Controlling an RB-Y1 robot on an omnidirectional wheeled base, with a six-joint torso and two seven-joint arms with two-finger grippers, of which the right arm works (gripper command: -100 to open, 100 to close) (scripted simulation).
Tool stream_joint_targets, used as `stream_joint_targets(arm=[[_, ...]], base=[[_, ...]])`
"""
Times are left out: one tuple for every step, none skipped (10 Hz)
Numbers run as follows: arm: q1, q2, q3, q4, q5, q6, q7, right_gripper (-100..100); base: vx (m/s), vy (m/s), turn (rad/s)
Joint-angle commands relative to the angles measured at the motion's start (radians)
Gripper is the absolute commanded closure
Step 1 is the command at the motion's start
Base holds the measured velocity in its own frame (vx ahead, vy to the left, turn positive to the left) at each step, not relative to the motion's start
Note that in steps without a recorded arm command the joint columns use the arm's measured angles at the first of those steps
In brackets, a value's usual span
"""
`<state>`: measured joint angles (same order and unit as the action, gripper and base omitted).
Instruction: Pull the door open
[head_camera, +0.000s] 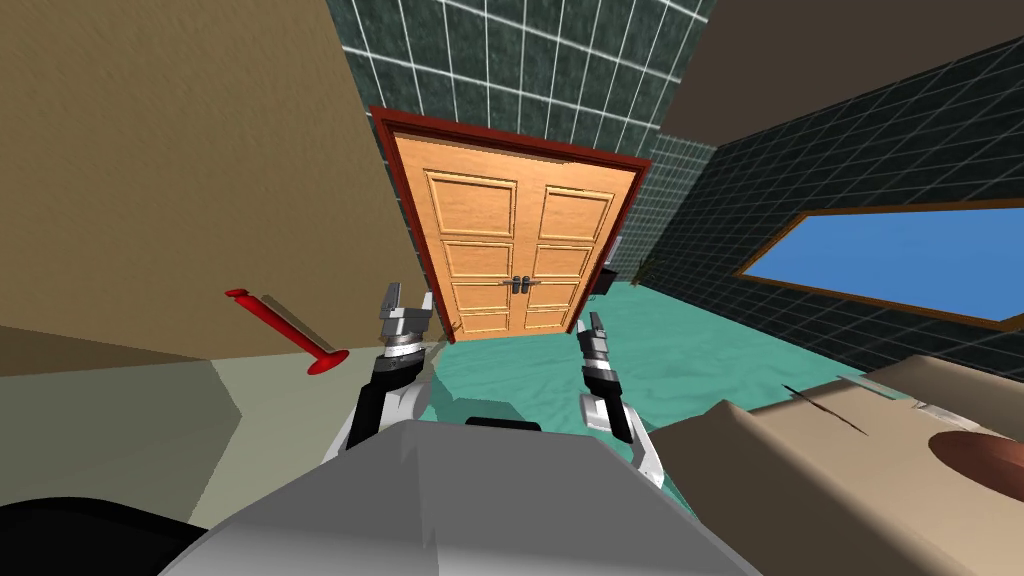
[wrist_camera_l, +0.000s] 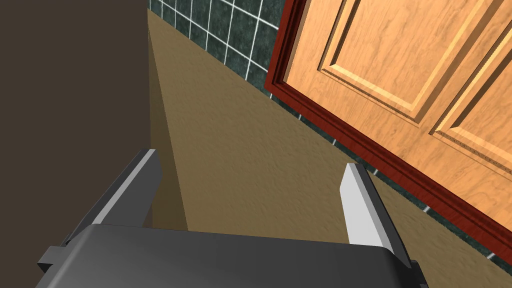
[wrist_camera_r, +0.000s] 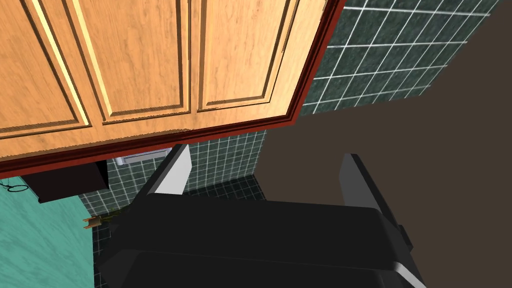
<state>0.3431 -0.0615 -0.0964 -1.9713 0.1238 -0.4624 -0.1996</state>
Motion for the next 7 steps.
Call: stream_joint_targets(arm=[[-0.019, -0.008, -0.011, 0.042, 0.015, 0.008, -0.017, -100], [-0.027, -0.011, -0.015, 0.059, 0.021, 0.011, -0.023, -100], [-0.036, -0.014, -0.019, 0.076, 0.027, 0.015, -0.030, -100], [-0.045, -0.016, -0.024, 0.094, 0.033, 0.018, -0.036, -100], [-0.054, -0.019, -0.029, 0.112, 0.039, 0.022, -0.042, -100], [-0.063, -0.022, -0.033, 0.130, 0.045, 0.025, -0.049, -100], [-0.072, -0.024, -0.038, 0.148, 0.051, 0.029, -0.055, -100]], base=[[0.132, -0.013, 0.147], [0.144, -0.014, 0.100], [0.116, -0.014, 0.084], [0.105, -0.025, 0.077], [0.095, -0.032, 0.064], [0.088, -0.029, 0.102], [0.082, -0.026, 0.091]])
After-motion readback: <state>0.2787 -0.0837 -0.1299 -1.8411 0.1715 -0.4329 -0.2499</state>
